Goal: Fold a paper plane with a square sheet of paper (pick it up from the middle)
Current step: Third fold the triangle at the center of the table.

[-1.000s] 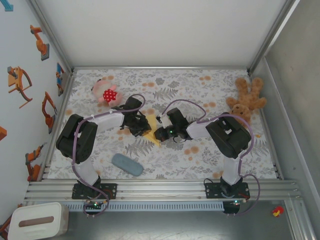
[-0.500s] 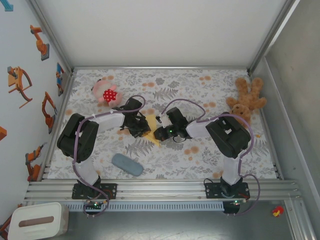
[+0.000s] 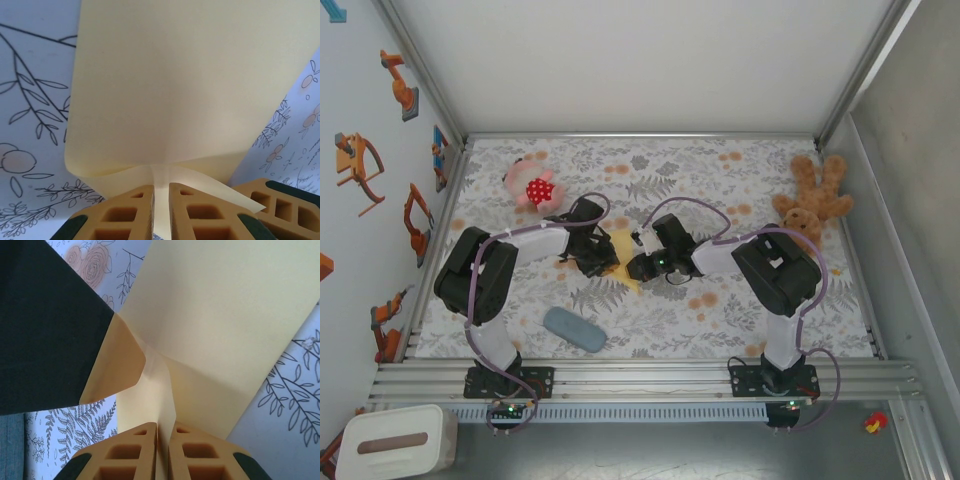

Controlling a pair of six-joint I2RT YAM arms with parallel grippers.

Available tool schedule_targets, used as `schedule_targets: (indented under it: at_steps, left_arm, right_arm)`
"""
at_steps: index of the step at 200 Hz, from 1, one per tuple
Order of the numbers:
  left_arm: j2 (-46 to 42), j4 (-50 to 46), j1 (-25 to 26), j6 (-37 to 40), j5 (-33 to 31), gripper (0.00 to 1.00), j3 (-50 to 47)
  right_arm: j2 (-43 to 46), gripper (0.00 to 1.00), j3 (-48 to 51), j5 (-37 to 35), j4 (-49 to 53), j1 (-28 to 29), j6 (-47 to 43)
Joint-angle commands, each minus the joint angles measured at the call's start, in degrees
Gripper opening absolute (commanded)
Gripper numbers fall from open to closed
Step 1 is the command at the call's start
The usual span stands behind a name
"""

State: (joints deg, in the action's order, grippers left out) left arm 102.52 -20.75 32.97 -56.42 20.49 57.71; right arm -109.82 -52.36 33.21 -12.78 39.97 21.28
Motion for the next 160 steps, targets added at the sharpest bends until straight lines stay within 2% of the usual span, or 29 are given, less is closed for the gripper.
schedule_targets:
  at_steps: [1,86,160]
  left_arm:
    - [-0.4,-1.7,0.3,-0.8,-0.9,0.15,-0.5]
    - [-0.5,-0.4,0.3,-0.1,0.1,0.16,0.5]
    - [-3.1,2.9,0.8,0.2,2.0,0.2,-1.5]
  right_arm:
    - [-3.0,0.13,-0.6,-3.1,3.1,-0.1,0.4]
    - [-4.3,0.04,-2.4,-2.4,4.4,-0.1,2.7]
    - [-5.2,0.03,-3.1,-2.3,6.1,-0.3,3.5]
